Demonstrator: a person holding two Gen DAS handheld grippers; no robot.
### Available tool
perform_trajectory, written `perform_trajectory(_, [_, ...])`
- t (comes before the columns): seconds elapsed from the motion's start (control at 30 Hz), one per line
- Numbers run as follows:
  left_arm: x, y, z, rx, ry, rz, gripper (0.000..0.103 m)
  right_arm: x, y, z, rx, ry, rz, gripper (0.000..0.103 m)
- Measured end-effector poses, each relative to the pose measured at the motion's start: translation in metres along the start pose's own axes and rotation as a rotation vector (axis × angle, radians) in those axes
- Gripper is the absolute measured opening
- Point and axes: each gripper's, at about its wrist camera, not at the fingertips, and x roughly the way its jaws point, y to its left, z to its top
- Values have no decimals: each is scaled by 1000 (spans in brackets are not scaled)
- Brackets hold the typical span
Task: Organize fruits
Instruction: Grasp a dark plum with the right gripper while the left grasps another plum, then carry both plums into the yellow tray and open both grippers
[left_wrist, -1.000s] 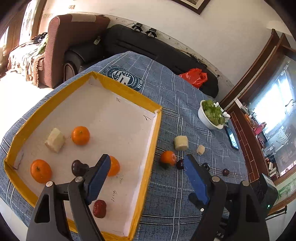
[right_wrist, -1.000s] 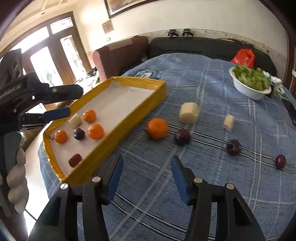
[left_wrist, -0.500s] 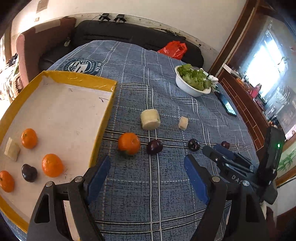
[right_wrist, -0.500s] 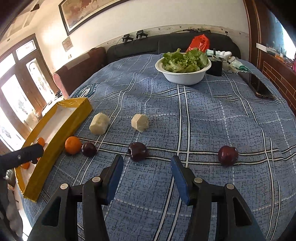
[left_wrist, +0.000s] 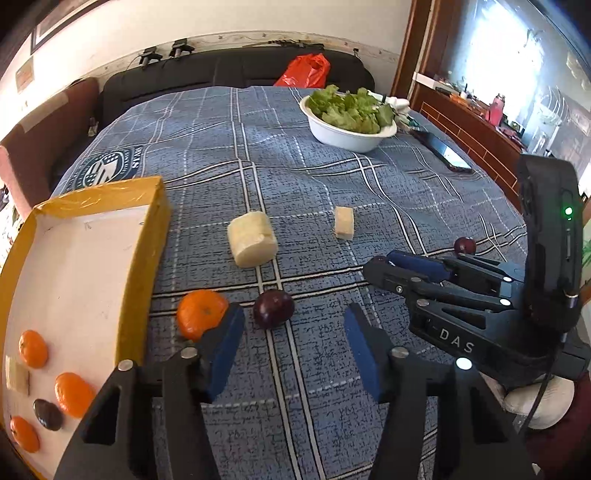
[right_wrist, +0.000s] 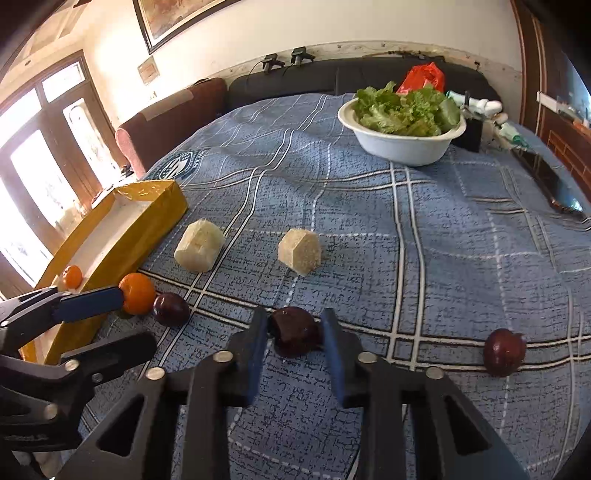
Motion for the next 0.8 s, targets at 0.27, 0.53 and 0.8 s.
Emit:
perform_trajectory(0.27, [24,-7,11,58,22,20,54,-6,-13,-1,54,-24,20,30])
perform_trajectory(0.53, [36,-6,9,101,38,51,48,-7,-23,-1,105,-24,32,30])
perform_trajectory(0.8, [37,-1,10,55,25,110,25,-9,-21,-1,103,-38,11,30])
